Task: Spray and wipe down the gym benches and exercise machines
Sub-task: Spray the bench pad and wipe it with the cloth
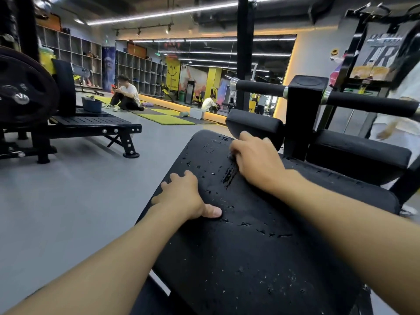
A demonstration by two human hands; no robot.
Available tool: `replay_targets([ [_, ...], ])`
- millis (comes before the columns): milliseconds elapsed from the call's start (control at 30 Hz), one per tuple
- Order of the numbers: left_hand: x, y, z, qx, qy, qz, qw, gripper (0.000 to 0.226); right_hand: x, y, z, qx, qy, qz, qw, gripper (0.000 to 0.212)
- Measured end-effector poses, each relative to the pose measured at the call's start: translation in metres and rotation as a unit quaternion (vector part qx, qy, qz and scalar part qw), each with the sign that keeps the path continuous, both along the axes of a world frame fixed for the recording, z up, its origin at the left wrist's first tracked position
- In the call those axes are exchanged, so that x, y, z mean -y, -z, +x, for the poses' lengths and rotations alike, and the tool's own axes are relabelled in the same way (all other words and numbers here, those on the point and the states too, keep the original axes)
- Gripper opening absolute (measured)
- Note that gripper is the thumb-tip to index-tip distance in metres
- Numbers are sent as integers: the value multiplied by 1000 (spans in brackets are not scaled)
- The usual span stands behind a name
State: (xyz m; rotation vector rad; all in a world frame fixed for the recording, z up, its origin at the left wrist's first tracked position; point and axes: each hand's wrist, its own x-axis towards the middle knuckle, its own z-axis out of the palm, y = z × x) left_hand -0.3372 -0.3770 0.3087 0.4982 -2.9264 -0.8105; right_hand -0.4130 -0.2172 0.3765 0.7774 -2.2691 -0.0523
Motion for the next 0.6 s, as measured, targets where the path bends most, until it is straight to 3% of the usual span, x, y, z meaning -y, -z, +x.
replay_targets([
  [33,0,0,0,-1,-2,0,1000,120,7,5,3,-4,-8,-9,1000,20],
  [167,0,-1,2,4,-2,-13,1000,120,24,35,28,69,-139,142,978,18],
  [333,-2,-1,6,6,-4,-10,1000,116,29,6,-9,7,-8,5,1000,25],
  [467,-3,-1,7,10,-4,-14,1000,115,45,32,15,56,-130,159,977,27],
  [600,-3,-1,8,10,0,-10,1000,117,42,0,-21,27,-5,16,999,26],
])
